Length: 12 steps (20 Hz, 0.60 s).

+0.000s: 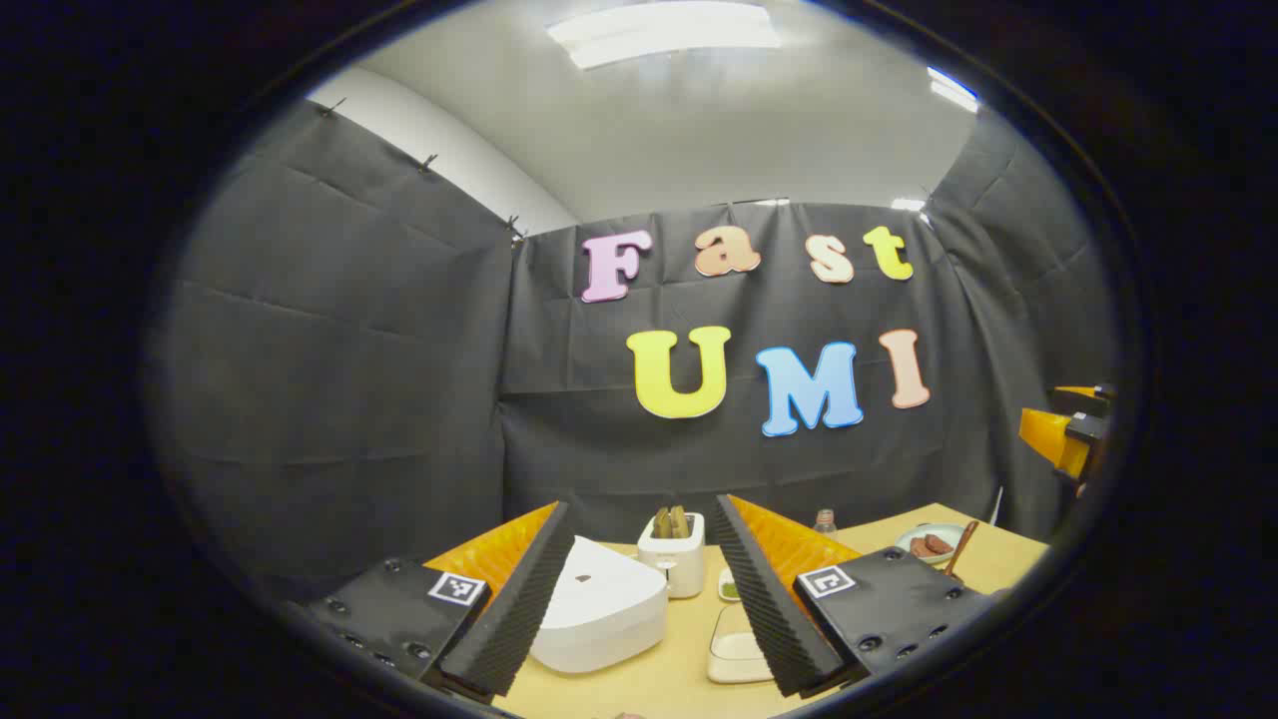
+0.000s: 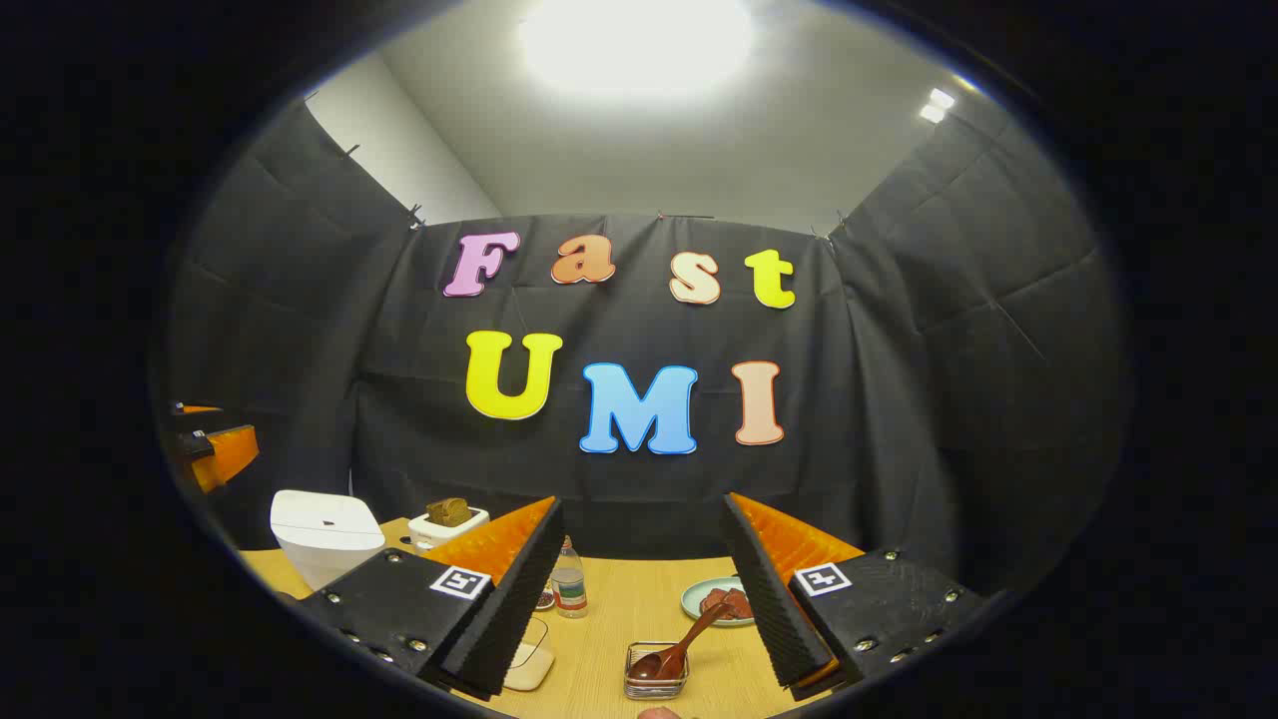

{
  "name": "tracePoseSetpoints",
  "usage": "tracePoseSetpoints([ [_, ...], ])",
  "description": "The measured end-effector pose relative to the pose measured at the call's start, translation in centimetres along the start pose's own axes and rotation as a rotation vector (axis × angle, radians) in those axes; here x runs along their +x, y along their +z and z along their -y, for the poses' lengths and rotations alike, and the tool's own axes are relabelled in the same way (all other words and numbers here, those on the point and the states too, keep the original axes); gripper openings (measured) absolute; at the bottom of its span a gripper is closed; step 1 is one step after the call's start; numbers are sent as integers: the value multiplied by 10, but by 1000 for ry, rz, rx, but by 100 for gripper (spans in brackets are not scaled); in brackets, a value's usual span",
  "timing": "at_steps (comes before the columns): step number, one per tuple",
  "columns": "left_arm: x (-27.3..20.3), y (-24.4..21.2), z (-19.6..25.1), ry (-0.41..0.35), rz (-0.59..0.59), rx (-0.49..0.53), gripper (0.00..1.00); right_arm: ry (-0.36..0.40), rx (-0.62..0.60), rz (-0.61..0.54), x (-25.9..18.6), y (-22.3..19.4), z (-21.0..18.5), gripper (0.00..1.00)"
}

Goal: Close the left gripper, press the button to open the rice cooker; take a wooden spoon from the chopstick holder with the right hand, scoop a spoonful of rice and pour it into the rice cooker, then put the wooden spoon back into the chopstick holder.

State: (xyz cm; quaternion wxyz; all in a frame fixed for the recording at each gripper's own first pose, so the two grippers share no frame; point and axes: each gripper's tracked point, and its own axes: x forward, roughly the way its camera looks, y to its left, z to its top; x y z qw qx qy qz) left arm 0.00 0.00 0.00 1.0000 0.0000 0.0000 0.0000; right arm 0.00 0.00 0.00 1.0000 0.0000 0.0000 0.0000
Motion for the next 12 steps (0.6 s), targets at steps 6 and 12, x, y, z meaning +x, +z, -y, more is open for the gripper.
tracePoseSetpoints([
  [6, 0, 4, -2, 0, 11, -1, 96, 6, -25, 16, -3, 2, 0, 95],
  [12, 1, 6, -3, -8, 24, -4, 98, -13, -30, 23, -13, 4, 3, 95],
])
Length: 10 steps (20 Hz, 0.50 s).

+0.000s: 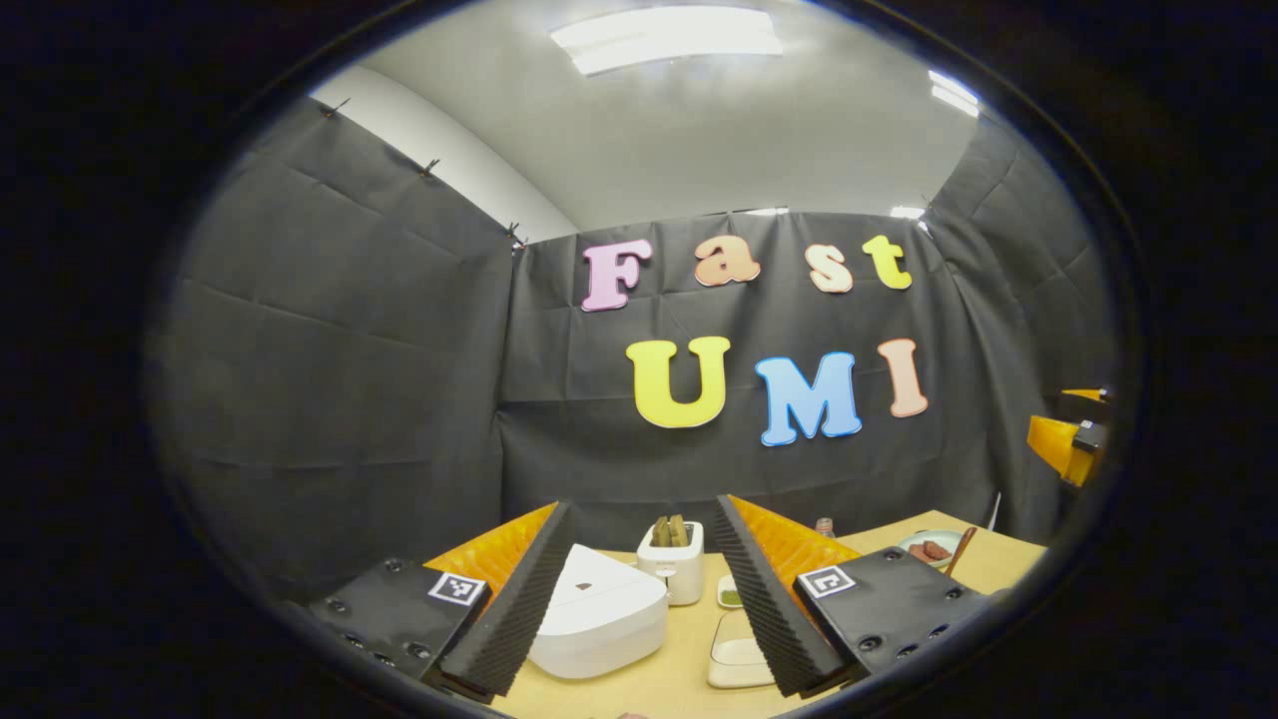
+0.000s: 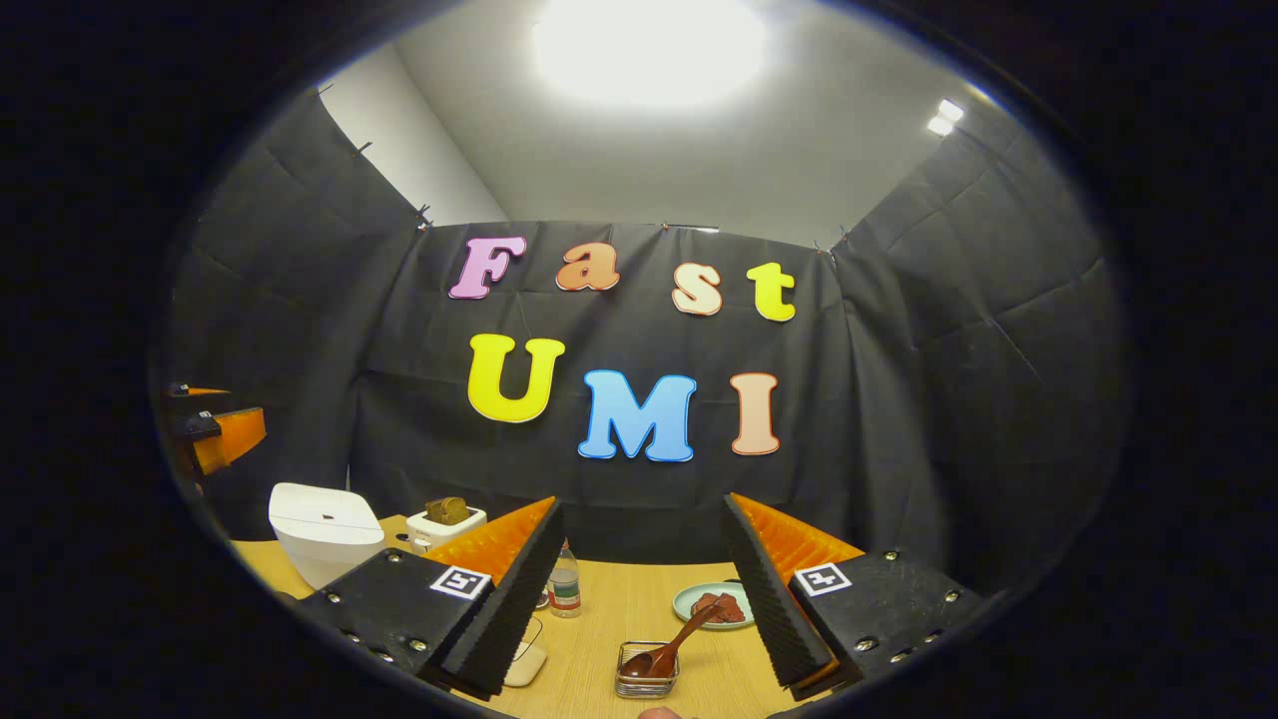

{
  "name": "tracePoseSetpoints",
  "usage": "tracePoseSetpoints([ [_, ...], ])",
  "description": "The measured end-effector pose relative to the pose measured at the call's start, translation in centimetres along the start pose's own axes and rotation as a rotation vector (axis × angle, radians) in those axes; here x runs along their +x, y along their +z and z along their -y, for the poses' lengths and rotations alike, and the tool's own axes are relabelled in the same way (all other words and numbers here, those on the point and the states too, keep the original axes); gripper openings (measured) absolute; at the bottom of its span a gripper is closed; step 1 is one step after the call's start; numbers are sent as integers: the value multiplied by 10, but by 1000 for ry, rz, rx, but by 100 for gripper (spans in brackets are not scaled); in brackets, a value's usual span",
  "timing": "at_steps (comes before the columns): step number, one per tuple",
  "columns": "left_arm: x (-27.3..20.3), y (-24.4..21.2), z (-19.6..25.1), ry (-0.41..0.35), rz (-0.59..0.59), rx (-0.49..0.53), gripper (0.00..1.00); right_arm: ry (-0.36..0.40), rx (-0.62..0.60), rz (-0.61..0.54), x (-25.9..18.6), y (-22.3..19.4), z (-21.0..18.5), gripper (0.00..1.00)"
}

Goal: Close the left gripper, press the button to open the rice cooker; take a wooden spoon from the chopstick holder with the right hand, scoop a spoonful of rice and pour it into the rice cooker, then put the wooden spoon back into the chopstick holder.

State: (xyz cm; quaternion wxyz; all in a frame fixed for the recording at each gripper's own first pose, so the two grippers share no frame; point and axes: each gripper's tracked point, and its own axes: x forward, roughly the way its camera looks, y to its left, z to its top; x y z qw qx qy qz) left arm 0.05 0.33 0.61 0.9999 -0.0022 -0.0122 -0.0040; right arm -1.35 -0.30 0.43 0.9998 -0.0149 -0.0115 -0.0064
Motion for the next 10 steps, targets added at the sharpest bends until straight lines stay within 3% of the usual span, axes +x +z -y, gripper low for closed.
tracePoseSetpoints([
  [8, 5, 0, 3, -29, -8, -2, 97, -37, 4, -23, 2, -9, 9, 95],
  [10, 10, 0, 4, -31, -10, -2, 88, -41, 1, -24, 6, -9, 10, 95],
])
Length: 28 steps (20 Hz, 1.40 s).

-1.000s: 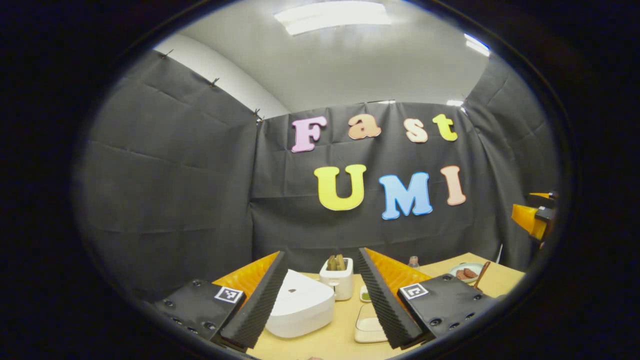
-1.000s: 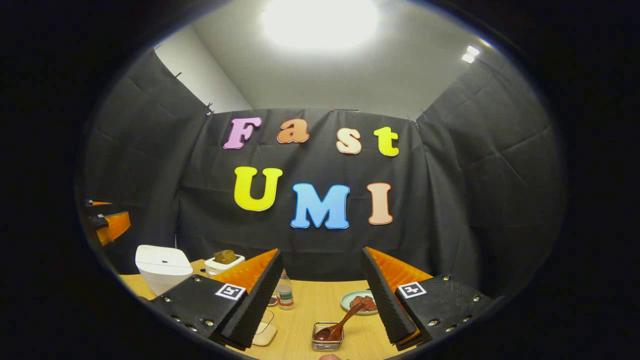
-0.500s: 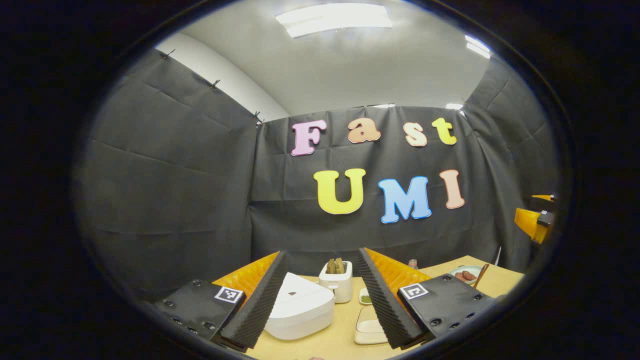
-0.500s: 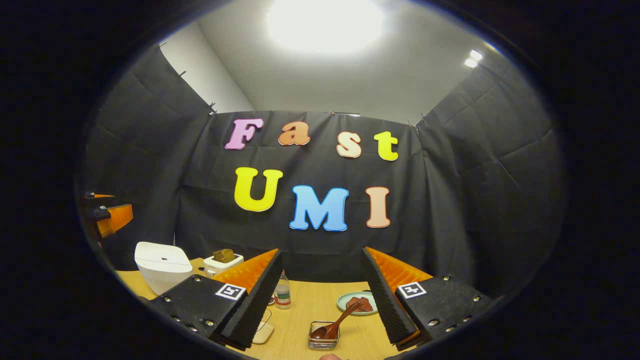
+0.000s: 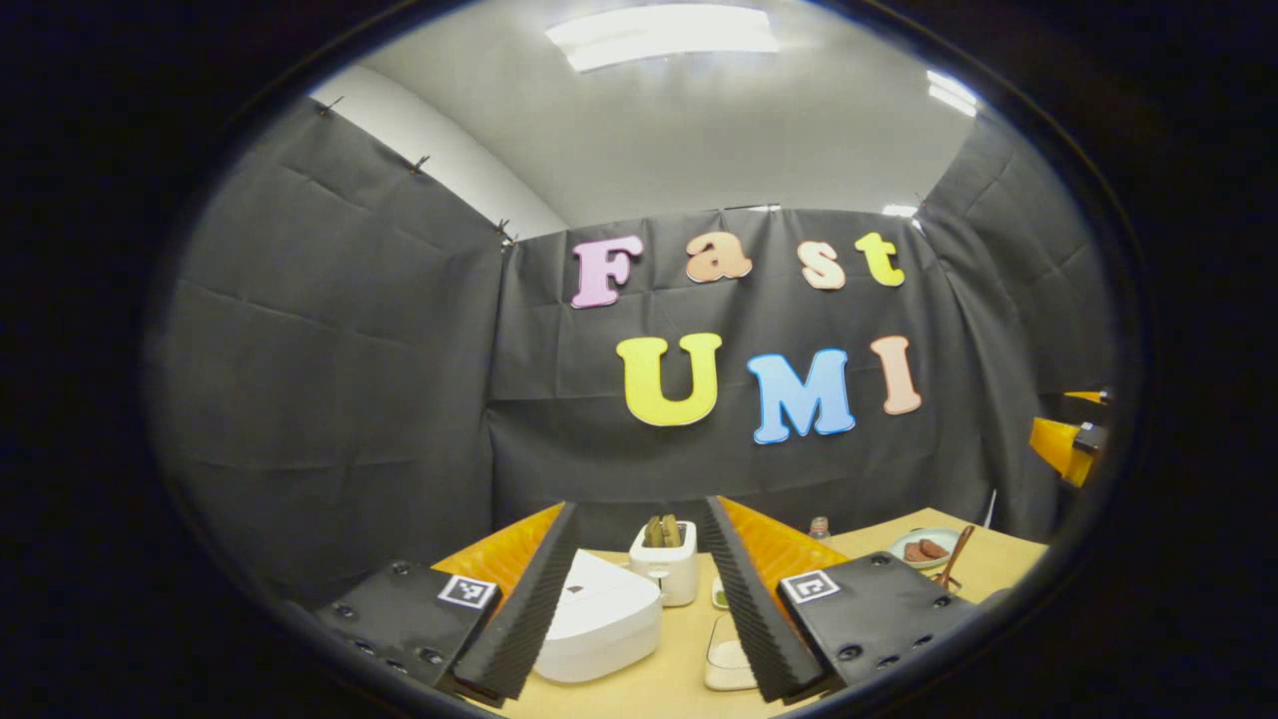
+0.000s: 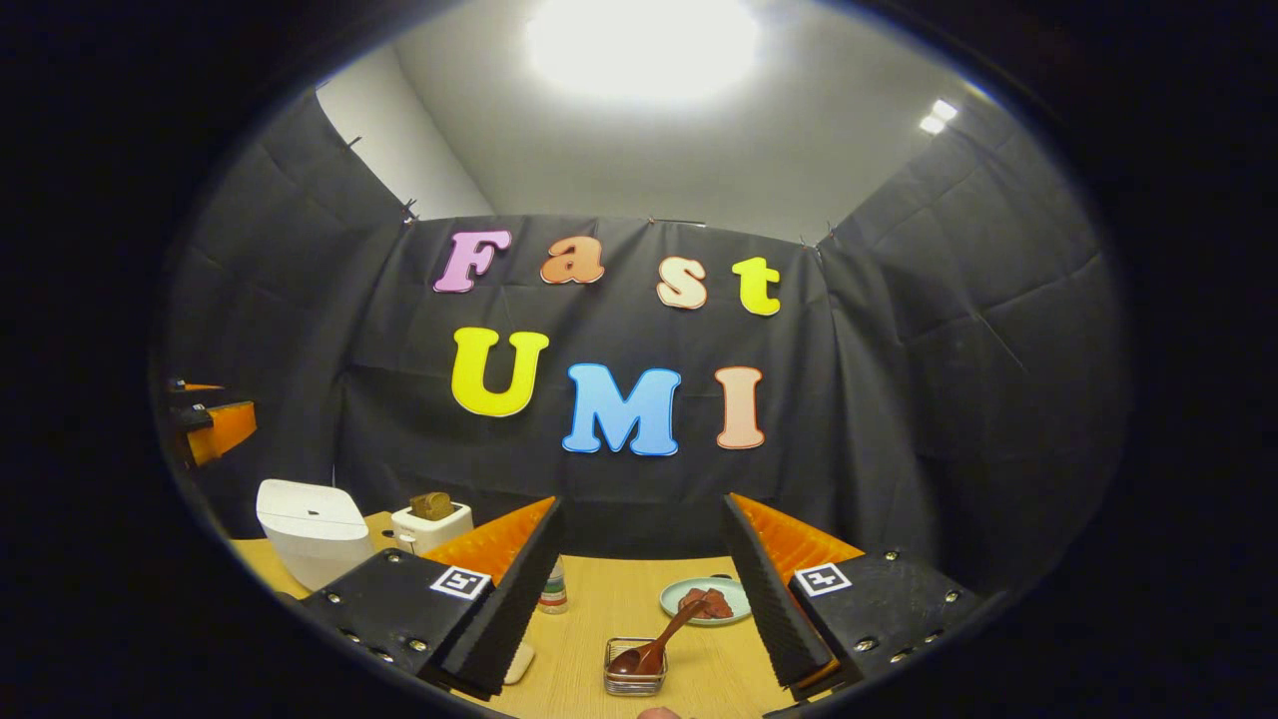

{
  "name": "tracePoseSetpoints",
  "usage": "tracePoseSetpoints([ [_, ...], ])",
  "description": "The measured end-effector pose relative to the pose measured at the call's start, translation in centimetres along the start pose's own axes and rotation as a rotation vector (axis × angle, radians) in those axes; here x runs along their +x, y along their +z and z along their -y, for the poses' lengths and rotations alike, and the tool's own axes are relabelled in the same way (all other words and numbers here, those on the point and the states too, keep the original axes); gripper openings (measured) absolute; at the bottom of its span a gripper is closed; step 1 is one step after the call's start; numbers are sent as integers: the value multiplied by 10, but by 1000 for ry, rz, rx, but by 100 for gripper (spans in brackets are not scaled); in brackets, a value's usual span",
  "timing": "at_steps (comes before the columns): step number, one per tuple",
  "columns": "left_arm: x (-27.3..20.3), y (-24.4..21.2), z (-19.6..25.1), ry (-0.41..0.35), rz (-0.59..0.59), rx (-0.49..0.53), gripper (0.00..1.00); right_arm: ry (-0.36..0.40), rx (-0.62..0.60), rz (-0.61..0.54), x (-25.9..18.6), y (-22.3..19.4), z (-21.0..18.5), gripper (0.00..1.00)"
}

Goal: Close the left gripper, press the button to open the rice cooker; take a wooden spoon from the chopstick holder with the right hand, scoop a spoonful of rice and pour it into the rice cooker, then put the wooden spoon back into the chopstick holder.

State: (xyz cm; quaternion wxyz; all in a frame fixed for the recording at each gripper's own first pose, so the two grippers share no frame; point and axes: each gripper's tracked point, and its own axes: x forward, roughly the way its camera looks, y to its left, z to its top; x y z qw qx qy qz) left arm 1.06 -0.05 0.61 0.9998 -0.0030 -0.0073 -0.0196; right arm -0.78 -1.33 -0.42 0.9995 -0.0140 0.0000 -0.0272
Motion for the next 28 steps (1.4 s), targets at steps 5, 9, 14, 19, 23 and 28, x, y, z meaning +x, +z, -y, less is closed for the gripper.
tracePoseSetpoints([
  [5, 14, -4, -10, 0, -6, -17, 55, -2, 1, -2, 5, -1, -3, 95],
  [9, 18, -12, -14, -24, -29, -17, 37, -4, 0, -12, 7, -6, -9, 95],
  [14, 41, -25, -32, -41, -57, -24, 10, -29, -2, -16, 5, -4, -12, 95],
  [19, 72, -38, -65, -41, -91, -70, 9, -57, -32, -28, -3, -5, -16, 95],
  [23, 103, -59, -90, -38, -140, -106, 9, -91, -45, -29, -13, -1, -18, 95],
  [28, 141, -86, -114, -34, -192, -119, 8, -140, -63, -51, -26, -6, -17, 95],
])
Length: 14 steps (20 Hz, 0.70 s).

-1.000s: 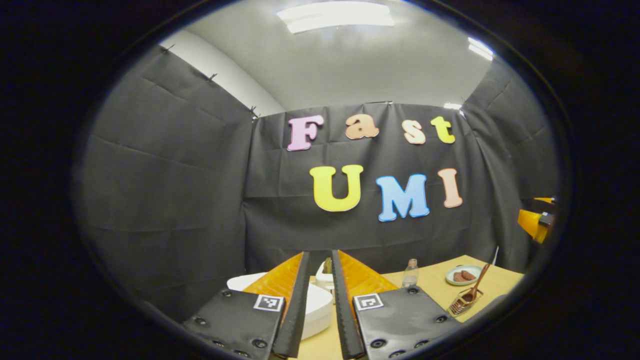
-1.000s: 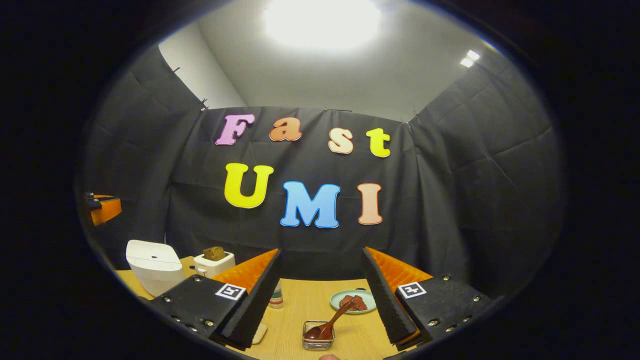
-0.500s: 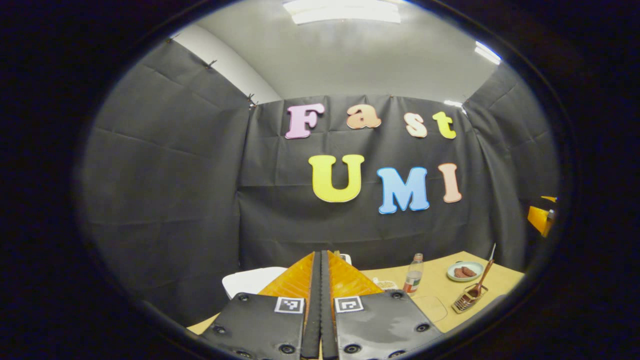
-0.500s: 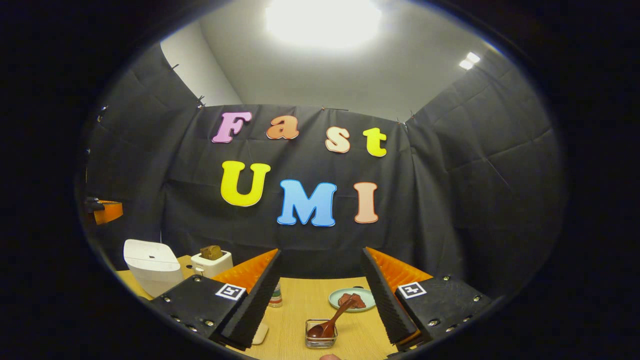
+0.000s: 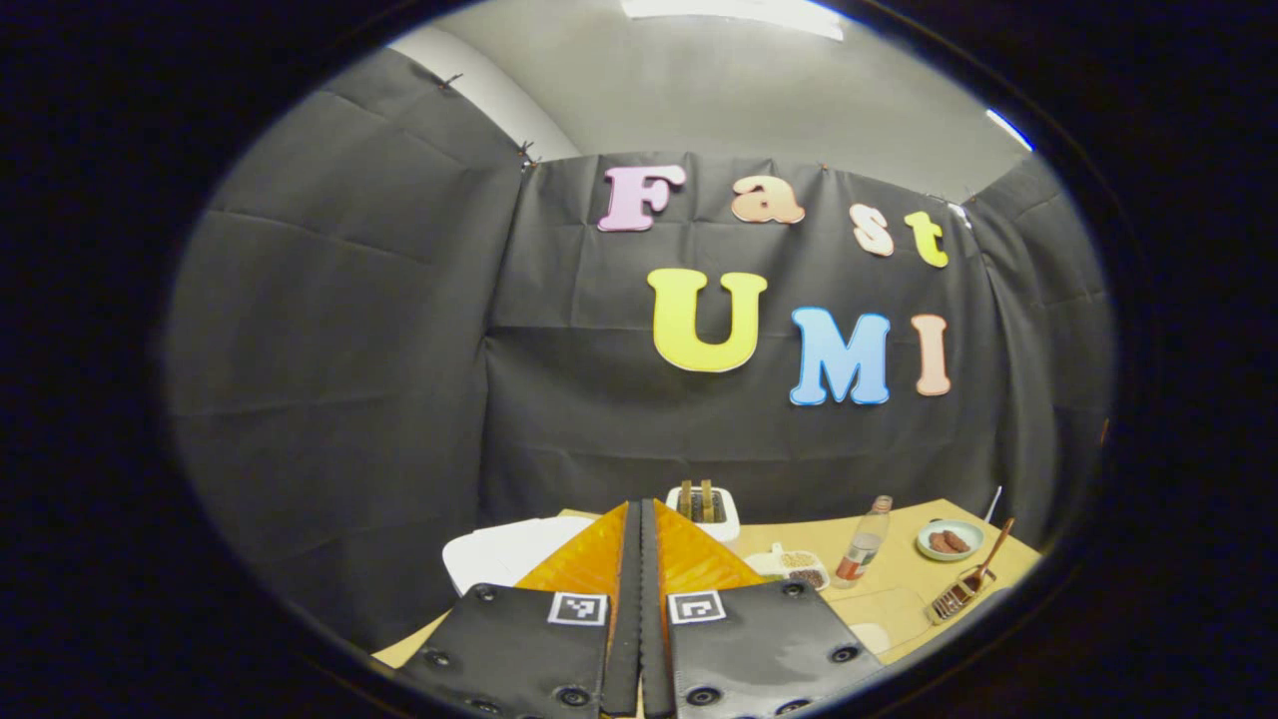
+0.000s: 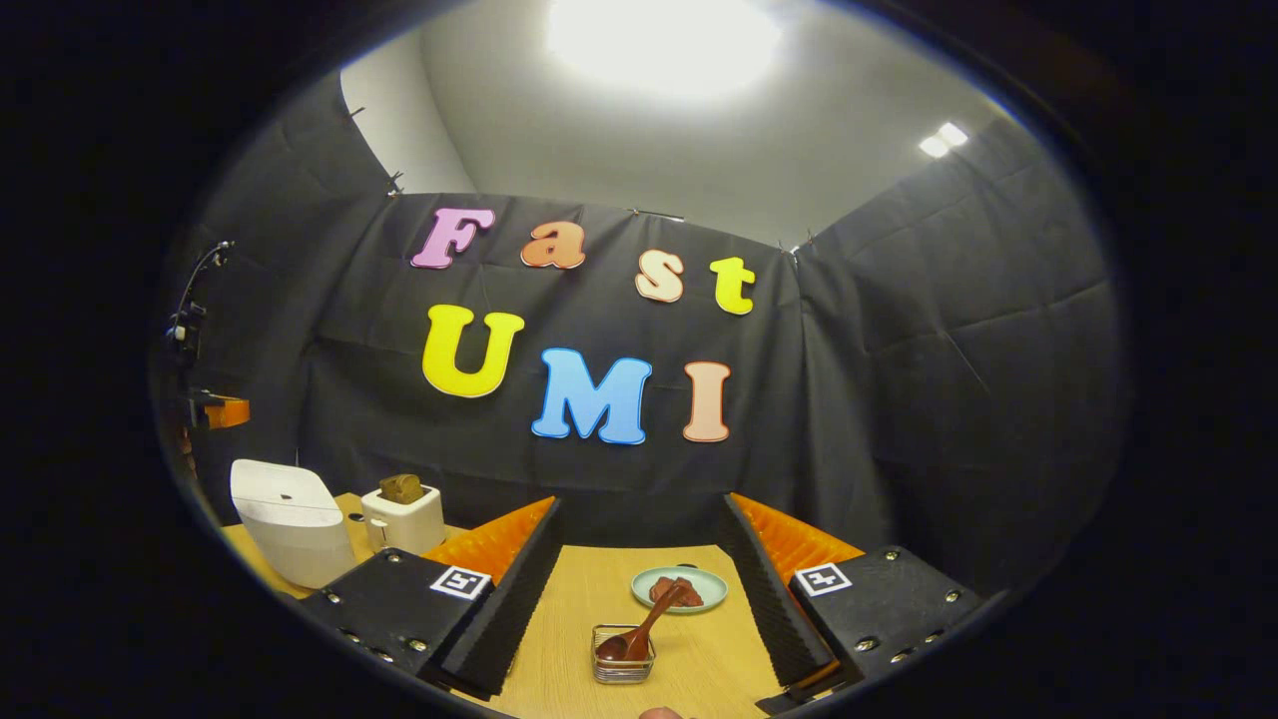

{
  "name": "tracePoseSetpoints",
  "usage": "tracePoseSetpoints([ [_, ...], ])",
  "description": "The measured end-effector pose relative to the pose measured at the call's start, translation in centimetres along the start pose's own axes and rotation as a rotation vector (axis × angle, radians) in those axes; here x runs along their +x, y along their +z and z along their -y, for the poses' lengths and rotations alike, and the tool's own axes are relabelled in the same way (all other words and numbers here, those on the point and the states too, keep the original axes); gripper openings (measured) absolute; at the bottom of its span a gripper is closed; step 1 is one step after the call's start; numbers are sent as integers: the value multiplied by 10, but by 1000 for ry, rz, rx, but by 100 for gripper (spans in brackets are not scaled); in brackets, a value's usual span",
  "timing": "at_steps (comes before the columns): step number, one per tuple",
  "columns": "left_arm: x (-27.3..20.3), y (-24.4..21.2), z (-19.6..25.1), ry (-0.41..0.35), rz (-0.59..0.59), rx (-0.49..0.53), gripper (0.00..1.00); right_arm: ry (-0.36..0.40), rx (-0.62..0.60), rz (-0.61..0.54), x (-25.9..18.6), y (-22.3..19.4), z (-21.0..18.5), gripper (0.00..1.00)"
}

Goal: Close the left gripper, press the button to open the rice cooker; take a wooden spoon from the chopstick holder with the right hand, scoop a spoonful of rice and pour it into the rice cooker, then put the wooden spoon back into the chopstick holder.

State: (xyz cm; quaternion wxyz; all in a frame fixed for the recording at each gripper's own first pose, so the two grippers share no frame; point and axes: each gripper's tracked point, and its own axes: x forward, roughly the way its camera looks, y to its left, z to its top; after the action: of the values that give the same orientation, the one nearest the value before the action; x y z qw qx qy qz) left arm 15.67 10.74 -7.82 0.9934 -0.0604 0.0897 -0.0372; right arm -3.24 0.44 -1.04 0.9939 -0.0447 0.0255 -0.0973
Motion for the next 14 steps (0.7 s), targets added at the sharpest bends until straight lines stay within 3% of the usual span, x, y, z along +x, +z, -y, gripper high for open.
tracePoseSetpoints([
  [9, 48, -90, -12, -23, -171, 15, 10, -121, -3, -59, -29, -13, 25, 95],
  [14, 58, -118, -19, -5, -215, -3, 8, -137, -4, -77, -33, -13, 29, 95],
])
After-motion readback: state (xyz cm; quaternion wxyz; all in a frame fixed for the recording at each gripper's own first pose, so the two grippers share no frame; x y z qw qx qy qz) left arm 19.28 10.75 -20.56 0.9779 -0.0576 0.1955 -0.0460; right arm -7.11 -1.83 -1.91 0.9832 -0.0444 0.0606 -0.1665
